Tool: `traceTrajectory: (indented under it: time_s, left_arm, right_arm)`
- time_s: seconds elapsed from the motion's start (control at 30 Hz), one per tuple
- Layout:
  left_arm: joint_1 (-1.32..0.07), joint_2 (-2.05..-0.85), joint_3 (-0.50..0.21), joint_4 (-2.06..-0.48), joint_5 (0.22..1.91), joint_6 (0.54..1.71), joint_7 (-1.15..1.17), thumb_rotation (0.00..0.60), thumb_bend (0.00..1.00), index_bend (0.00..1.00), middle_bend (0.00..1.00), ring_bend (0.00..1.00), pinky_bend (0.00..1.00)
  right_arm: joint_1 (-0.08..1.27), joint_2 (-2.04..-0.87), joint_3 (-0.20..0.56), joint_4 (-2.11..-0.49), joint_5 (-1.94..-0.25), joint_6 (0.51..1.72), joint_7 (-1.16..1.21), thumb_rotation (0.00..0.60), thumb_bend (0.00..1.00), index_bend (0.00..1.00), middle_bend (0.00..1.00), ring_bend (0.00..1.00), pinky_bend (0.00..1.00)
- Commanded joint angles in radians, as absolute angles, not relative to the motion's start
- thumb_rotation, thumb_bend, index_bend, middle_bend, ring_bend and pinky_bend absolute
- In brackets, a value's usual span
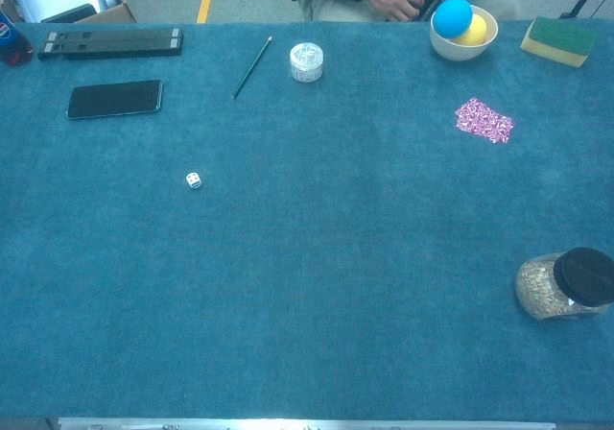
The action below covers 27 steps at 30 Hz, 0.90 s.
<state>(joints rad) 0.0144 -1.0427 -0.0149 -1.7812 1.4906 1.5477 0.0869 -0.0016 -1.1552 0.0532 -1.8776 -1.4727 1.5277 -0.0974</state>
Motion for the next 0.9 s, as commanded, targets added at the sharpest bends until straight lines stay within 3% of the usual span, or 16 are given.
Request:
traceTrajectory:
  time_s: [0.03, 0.7, 0.9]
  left_arm:
    - [0.014, -1.044, -0.014, -1.779, 1.489, 1.545, 0.086, 0.600, 0.29, 0.23, 0.20, 0.12, 0.11]
    - [-0.012, -1.009, -0.010, -1.790, 1.518, 1.511, 0.053, 0.600, 0.29, 0.26, 0.21, 0.12, 0.11]
    - [-0.056, -0.966, 0.005, -1.810, 1.564, 1.444, -0.031, 0.600, 0.29, 0.36, 0.23, 0.12, 0.11]
  right_arm:
    - [-0.002, -1.156, 0.052, -1.878, -1.474, 1.527, -0.100, 0.600, 0.29, 0.25, 0.23, 0.07, 0.14]
    - [-0.003, -1.145, 0.052, -1.886, -1.485, 1.530, -0.080, 0.600, 0.29, 0.25, 0.23, 0.07, 0.14]
    - [0.000, -1.134, 0.052, -1.893, -1.484, 1.522, -0.063, 0.600, 0.29, 0.25, 0.23, 0.07, 0.14]
